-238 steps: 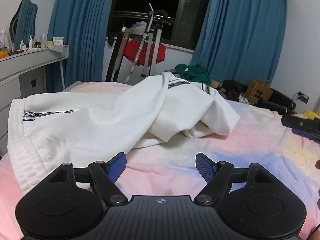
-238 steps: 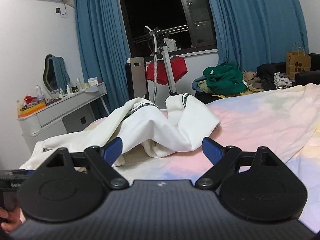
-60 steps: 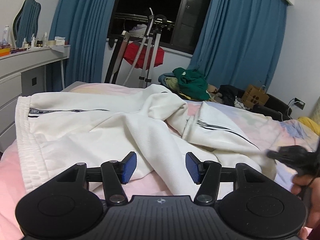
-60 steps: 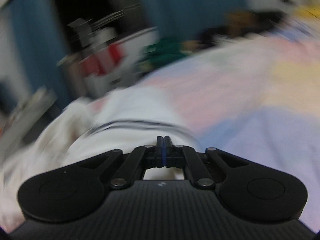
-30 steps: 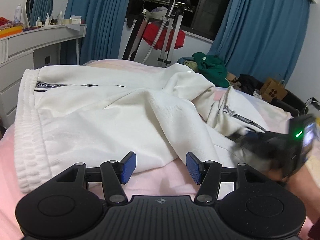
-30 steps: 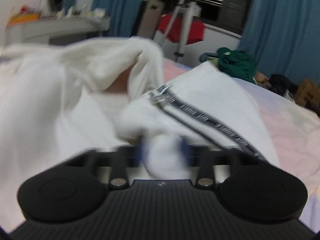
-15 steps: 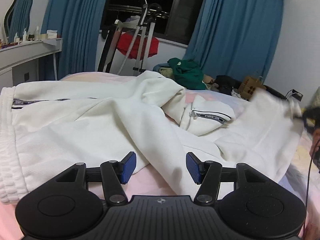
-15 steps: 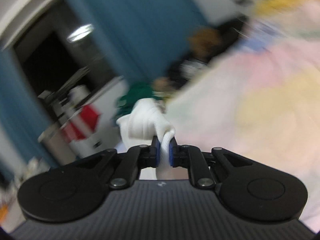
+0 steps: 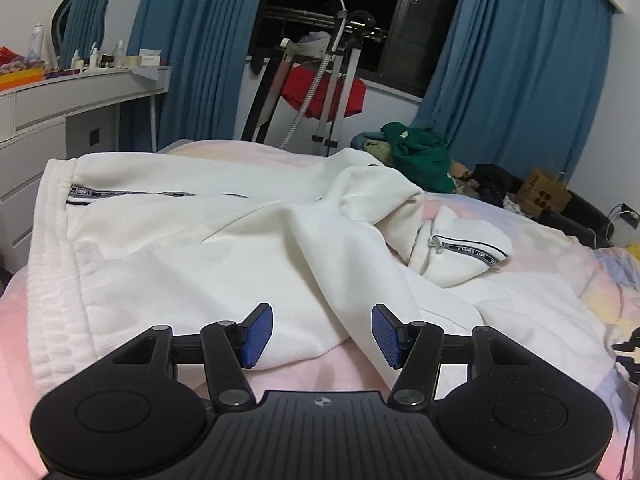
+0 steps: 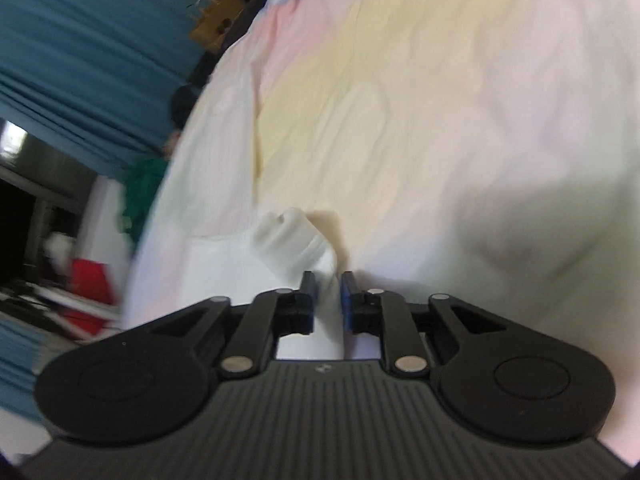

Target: Fold clothes

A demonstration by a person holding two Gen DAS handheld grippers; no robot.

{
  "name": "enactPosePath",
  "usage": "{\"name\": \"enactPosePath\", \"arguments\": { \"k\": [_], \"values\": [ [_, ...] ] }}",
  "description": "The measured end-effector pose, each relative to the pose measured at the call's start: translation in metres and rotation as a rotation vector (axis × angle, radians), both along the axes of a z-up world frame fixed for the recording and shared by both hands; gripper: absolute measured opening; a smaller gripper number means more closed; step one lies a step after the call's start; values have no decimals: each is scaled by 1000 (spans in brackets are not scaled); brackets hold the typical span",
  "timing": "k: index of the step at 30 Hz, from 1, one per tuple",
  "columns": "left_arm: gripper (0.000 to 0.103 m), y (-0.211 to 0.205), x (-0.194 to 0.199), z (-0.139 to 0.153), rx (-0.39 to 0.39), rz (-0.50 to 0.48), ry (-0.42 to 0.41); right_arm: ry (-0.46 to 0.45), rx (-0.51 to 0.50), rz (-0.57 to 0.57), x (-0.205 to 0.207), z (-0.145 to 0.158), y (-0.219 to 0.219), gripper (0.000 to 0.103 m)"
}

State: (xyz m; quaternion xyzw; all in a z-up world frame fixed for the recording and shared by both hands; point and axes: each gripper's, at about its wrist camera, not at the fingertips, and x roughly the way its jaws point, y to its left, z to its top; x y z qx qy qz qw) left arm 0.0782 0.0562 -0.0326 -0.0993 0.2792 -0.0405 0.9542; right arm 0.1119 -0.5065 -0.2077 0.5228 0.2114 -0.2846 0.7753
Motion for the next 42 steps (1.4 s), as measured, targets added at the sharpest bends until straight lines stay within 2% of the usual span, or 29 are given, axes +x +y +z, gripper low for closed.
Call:
{"name": "enactPosePath", "arguments": {
  "k": [1,2,3,5,8,11,13,16,20,22,23,24,25,26,30,32,35,38,40,42],
  "values": [
    [57,1,-1,1,-4,1,0,27,-21,-25,-4,6,6,29],
    [57,2,-3,1,-9,1,1,54,-42,-51,-8,12,12,45],
    [57,4,-4,2,-17,0,1,57,-42,-54,-15,15,18,65],
    [57,6,-5,2,-46,-11,16,7,30,1,-24,21,25,87],
    [58,9,-7,1,-104,-33,49,-142,145,108,-35,22,34,85],
    [58,14,-7,-1,-171,-33,95,-187,137,164,-36,23,41,87],
    [59,17,-8,-1,-209,-28,105,-164,142,204,-25,14,40,86],
    [63,21,-10,2,-241,-7,100,-141,257,259,-3,-10,39,87],
    [70,33,-11,-3,-358,17,130,-144,206,269,15,-12,39,87],
    [74,40,-9,-8,-414,34,156,-132,160,271,26,-12,38,77],
    [74,44,-6,-11,-438,45,176,-117,139,265,30,-13,38,64],
    [75,49,-3,-15,-468,63,196,-99,134,238,31,-15,38,45],
    [78,55,-2,-19,-508,91,215,-91,145,205,31,-19,35,35],
    [80,62,0,-24,-547,119,234,-83,158,170,30,-23,33,18],
    [82,85,3,-49,-731,218,354,-191,258,92,25,-33,19,8],
    [82,97,2,-63,-843,267,393,-281,228,23,16,-23,20,6],
    [82,114,-3,-74,-968,338,373,-334,137,-2,17,-4,21,6],
    [81,129,-9,-85,-1066,440,312,-304,115,-8,21,-6,19,6],
    [70,139,-9,-94,-1118,519,272,-277,141,-22,23,-14,16,6],
    [63,145,-6,-95,-1133,555,253,-275,158,-28,23,-17,15,6]
  ]
}}
